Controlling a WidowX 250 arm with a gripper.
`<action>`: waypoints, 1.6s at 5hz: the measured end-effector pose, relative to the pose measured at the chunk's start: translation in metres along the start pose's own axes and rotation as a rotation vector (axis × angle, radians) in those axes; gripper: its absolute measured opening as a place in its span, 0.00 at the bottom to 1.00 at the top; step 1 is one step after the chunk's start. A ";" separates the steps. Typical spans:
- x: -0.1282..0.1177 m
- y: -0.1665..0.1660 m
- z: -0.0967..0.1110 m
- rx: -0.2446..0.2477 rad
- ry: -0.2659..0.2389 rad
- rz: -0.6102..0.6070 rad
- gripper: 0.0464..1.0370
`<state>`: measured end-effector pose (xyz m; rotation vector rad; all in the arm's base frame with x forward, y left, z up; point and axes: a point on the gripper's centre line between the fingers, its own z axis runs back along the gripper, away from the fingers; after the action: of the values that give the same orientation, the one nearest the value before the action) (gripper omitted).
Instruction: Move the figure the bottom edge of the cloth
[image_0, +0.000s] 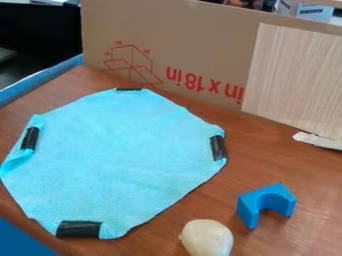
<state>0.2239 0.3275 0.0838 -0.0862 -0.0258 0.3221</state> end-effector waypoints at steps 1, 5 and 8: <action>-0.019 0.009 -0.003 -0.034 0.030 -0.026 0.96; -0.027 -0.017 -0.042 -0.051 0.046 0.065 0.96; -0.024 -0.035 -0.047 -0.062 0.058 0.094 0.50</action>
<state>0.2145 0.2829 0.0397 -0.1582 0.0259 0.4128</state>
